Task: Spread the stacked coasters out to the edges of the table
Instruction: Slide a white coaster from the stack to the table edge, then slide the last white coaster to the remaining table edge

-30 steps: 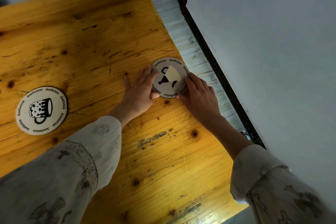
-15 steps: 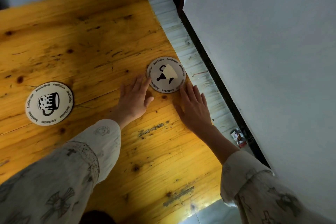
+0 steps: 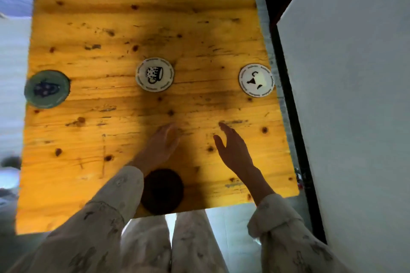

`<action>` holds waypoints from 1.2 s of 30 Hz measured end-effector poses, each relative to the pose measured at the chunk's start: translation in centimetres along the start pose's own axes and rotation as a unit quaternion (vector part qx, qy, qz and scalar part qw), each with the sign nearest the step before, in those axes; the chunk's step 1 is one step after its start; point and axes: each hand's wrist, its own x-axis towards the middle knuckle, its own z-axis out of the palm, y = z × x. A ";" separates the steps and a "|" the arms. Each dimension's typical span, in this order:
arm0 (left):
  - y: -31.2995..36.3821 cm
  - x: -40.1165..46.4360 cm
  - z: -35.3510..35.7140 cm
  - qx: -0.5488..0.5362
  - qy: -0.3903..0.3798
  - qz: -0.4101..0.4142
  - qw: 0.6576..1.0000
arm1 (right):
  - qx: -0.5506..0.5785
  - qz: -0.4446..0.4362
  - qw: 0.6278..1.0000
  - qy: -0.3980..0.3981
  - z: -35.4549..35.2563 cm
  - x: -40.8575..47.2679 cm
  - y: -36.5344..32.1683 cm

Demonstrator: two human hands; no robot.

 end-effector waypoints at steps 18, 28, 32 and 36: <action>-21.7 -18.5 -13.5 -0.125 0.126 -0.097 0.979 | -0.032 -0.109 0.988 -0.108 20.8 -5.9 -22.4; -30.5 -23.1 -24.5 -0.087 0.132 -0.104 0.982 | 0.029 -0.085 0.989 -0.115 28.4 -9.0 -32.9; -30.5 -22.7 -26.0 -0.110 0.150 -0.084 0.979 | 0.037 -0.089 0.991 -0.095 28.1 -7.9 -34.6; -31.5 -22.0 -27.5 -0.111 0.163 -0.072 0.978 | 0.043 -0.095 0.991 -0.084 28.3 -6.7 -36.8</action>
